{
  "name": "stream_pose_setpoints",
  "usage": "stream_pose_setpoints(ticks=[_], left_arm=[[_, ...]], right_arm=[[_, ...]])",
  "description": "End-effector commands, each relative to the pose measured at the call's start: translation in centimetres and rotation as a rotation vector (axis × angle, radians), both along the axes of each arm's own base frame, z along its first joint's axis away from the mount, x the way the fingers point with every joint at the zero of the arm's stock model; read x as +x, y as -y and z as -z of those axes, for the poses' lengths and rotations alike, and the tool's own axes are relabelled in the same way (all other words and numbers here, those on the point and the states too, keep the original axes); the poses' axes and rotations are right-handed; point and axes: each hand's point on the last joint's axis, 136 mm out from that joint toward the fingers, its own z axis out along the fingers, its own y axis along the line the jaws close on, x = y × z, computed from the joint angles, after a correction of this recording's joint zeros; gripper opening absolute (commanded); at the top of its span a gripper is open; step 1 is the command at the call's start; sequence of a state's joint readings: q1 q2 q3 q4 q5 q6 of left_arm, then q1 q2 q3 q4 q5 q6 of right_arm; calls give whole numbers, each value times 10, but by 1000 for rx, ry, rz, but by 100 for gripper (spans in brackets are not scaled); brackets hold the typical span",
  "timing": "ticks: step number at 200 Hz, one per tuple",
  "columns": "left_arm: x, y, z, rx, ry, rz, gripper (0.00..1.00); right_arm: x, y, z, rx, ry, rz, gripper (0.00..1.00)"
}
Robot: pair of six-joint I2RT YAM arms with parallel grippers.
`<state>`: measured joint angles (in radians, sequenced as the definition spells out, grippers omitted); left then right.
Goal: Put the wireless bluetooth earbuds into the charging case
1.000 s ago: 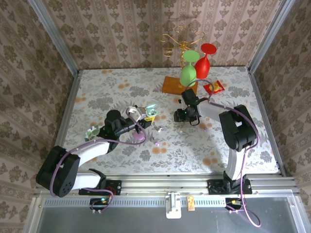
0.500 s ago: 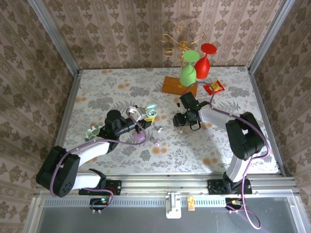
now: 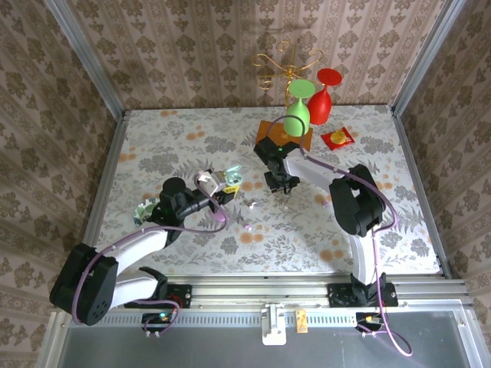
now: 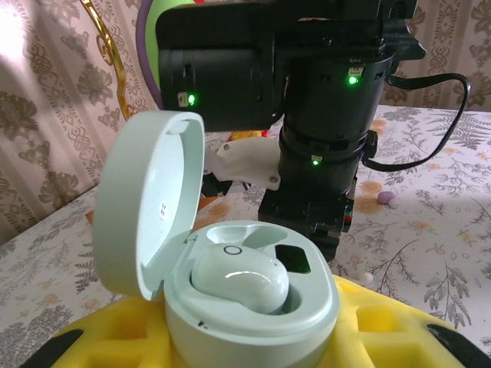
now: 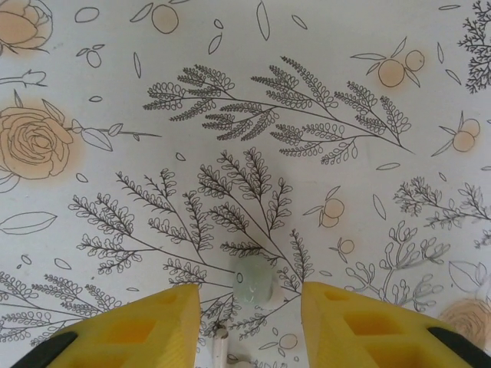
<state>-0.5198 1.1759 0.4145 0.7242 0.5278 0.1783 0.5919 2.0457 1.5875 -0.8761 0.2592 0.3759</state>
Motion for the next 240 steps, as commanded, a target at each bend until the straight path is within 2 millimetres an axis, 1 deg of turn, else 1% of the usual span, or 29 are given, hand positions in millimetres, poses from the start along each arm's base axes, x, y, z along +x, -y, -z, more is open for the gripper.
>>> stream_pose_setpoints(ticks=[1, 36, 59, 129, 214, 240], left_arm=[[-1, -5, 5, 20, 10, -10, 24], [-2, -6, 6, 19, 11, -11, 23], [-1, -5, 7, 16, 6, -9, 23], [1, -2, 7, 17, 5, 1, 23], [3, -1, 7, 16, 1, 5, 23], [3, -1, 8, 17, 1, 5, 23]], right_arm=[[-11, 16, -2, -140, -39, 59, 38], [-11, 18, 6, -194, -71, 62, 37], [-9, 15, 7, -196, -72, 58, 36], [-8, 6, 21, -211, -97, 39, 33], [-11, 9, 41, -243, -137, 32, 27], [-12, 13, 40, -262, -139, 31, 23]])
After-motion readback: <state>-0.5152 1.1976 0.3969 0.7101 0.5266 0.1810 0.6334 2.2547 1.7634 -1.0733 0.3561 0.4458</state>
